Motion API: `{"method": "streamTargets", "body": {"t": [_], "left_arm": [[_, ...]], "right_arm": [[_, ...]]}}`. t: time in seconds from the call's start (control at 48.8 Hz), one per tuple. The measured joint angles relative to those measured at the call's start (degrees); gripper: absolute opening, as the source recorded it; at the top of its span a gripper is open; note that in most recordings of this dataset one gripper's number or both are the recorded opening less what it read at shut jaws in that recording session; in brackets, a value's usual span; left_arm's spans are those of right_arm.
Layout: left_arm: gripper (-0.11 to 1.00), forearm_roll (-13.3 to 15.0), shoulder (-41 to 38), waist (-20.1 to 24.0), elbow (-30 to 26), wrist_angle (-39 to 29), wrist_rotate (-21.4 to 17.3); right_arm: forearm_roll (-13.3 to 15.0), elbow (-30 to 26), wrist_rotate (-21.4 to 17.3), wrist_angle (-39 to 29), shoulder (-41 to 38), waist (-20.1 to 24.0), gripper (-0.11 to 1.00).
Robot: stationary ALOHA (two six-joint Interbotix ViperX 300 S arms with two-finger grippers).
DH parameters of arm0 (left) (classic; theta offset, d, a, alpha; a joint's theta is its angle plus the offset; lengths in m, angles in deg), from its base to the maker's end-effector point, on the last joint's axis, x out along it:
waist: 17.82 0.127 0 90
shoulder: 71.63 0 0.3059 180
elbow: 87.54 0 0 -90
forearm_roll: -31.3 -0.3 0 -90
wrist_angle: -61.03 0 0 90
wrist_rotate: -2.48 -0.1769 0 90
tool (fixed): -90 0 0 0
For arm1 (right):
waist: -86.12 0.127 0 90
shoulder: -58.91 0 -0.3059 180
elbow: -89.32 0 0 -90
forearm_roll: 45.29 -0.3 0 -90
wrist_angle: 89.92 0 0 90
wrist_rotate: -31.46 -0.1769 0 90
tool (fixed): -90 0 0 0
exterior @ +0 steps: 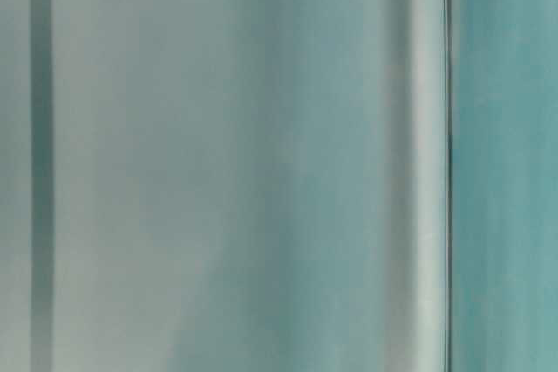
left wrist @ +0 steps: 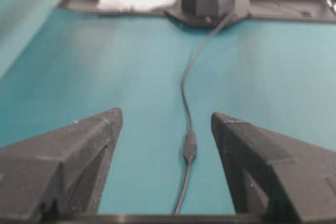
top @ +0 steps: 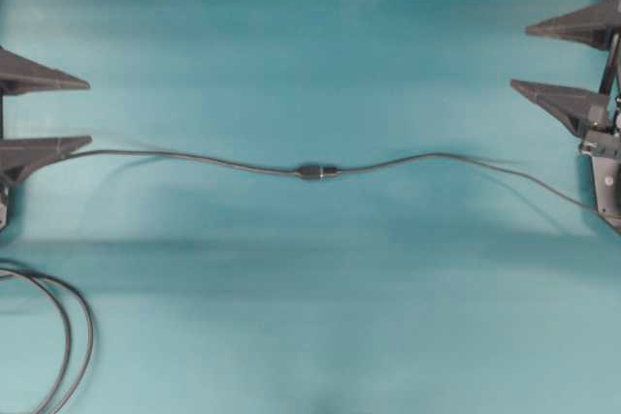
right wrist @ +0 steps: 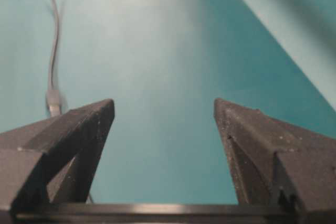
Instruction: Insert the USB using both arms.
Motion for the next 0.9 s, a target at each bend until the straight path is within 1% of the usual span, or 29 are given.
{"method": "streamTargets", "body": {"t": [0.103,0.39,0.533,0.738,0.902], "left_arm": [[0.85,0.0,1.1,0.1,1.4,1.6,0.1],[0.85,0.0,2.5,0.1,3.0,2.1,0.0],[0.85,0.0,2.5,0.1,4.0,1.8,0.1],[0.85,0.0,2.5,0.1,4.7,-0.9,0.0],[0.85,0.0,2.5,-0.1,4.8,2.0,0.0]], "right_arm": [[-0.7,0.8,1.4,1.6,0.1,0.0,0.82],[-1.0,4.2,1.7,7.2,0.1,0.1,0.82],[-0.9,5.6,1.6,8.4,0.1,0.1,0.82],[-1.0,5.9,1.8,9.8,0.1,0.4,0.81],[-1.0,6.6,1.1,10.5,0.1,0.4,0.82]]}}
